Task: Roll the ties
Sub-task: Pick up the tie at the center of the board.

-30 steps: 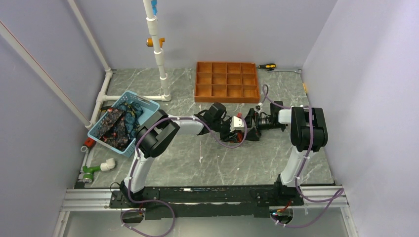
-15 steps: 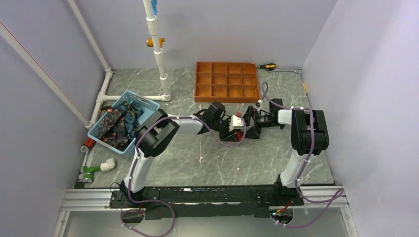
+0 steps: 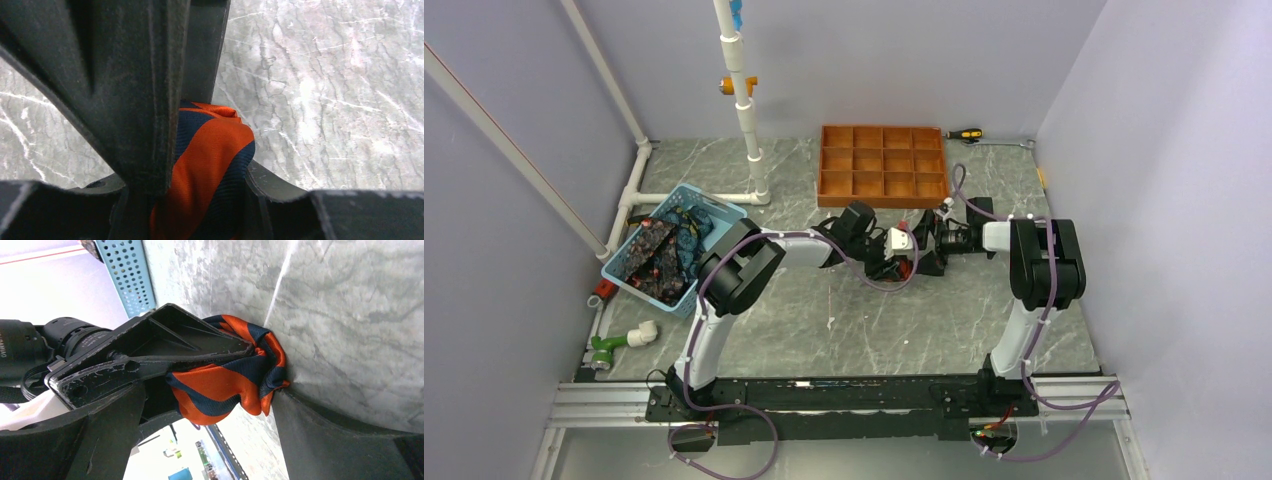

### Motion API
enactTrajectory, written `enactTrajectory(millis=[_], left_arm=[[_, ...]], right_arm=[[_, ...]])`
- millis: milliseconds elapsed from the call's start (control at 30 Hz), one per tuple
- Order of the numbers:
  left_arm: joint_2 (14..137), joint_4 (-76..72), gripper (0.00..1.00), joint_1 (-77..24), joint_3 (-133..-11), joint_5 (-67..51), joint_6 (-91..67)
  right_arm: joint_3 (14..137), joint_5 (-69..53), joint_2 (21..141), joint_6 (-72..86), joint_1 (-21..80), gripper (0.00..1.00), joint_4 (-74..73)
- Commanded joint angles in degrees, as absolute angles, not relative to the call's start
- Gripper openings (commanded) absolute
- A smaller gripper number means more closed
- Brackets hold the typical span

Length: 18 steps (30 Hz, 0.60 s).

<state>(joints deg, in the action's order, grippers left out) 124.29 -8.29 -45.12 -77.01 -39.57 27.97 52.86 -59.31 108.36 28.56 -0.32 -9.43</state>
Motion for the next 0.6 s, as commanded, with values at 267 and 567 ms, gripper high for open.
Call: enactTrajectory(millis=[267, 567], left_arm=[[129.5, 4.7, 0.03, -44.4, -73.6, -39.0, 29.6], [129.5, 5.2, 0.04, -44.1, -74.0, -39.0, 29.8]], right_arm=[[50.7, -46.6, 108.5, 30.2, -3.2, 0.99, 8.2], [53.3, -48.5, 111.9, 29.5, 0.4, 0.99, 3.3]])
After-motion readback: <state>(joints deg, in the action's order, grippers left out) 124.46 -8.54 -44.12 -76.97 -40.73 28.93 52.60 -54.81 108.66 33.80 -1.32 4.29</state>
